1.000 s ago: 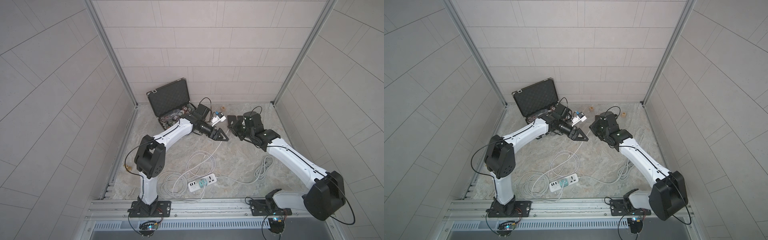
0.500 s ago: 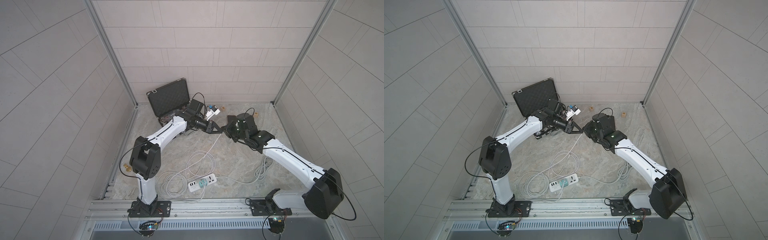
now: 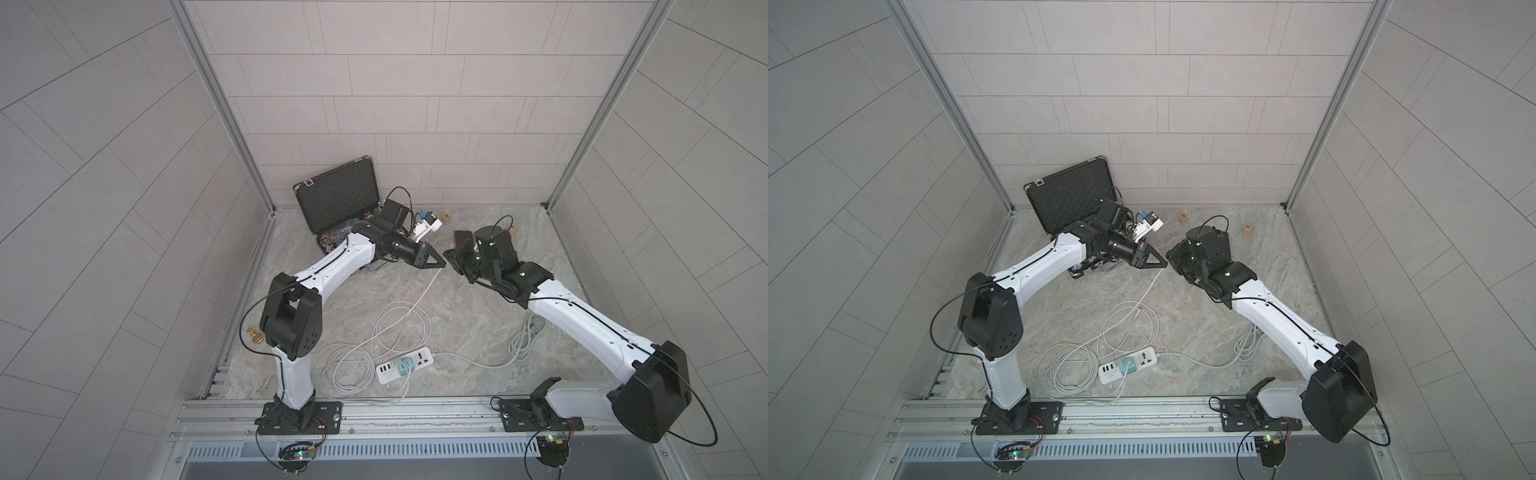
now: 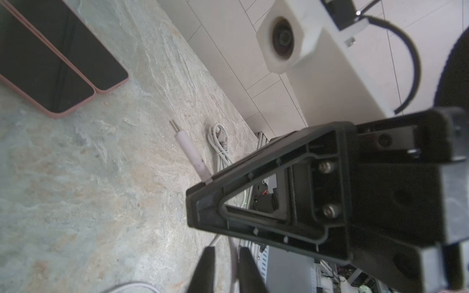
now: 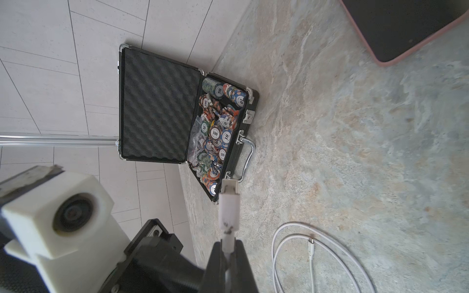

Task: Plug the charging cable into the phone
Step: Adjust the charging cable.

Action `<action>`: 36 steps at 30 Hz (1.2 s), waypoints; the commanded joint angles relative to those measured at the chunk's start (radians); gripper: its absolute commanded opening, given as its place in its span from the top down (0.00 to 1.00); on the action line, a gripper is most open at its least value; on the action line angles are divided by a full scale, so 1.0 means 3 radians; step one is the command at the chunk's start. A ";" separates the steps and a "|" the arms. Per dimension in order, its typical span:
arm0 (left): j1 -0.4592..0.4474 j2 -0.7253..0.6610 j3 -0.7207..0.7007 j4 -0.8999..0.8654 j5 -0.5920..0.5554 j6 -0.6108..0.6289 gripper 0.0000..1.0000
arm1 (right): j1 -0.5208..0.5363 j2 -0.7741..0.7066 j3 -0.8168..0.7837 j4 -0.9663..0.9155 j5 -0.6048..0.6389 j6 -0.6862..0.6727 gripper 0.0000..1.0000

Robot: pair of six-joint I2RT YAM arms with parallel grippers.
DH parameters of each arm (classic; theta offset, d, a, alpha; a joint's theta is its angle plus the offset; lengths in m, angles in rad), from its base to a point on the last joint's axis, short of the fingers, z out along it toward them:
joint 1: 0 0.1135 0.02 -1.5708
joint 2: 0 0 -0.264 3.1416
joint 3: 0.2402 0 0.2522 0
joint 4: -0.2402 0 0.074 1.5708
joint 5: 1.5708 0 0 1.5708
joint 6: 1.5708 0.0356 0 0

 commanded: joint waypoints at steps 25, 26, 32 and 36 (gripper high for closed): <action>-0.0011 -0.0082 0.0060 -0.0137 0.0509 0.0020 1.00 | -0.0436 -0.0628 -0.0243 0.0087 -0.0742 -0.1568 0.46; -0.0008 -0.0089 0.0057 -0.0105 0.0599 -0.0053 1.00 | -0.0494 -0.0685 -0.0284 0.0120 -0.0843 -0.1721 0.45; -0.0008 -0.0174 0.0079 -0.0129 0.0909 -0.0048 1.00 | -0.1092 -0.1242 -0.0823 0.1085 -0.2159 -0.1716 0.47; -0.0010 -0.0192 0.0058 -0.0131 0.1150 0.0011 1.00 | -0.1234 -0.1351 -0.1506 0.3023 -0.2659 -0.0764 0.48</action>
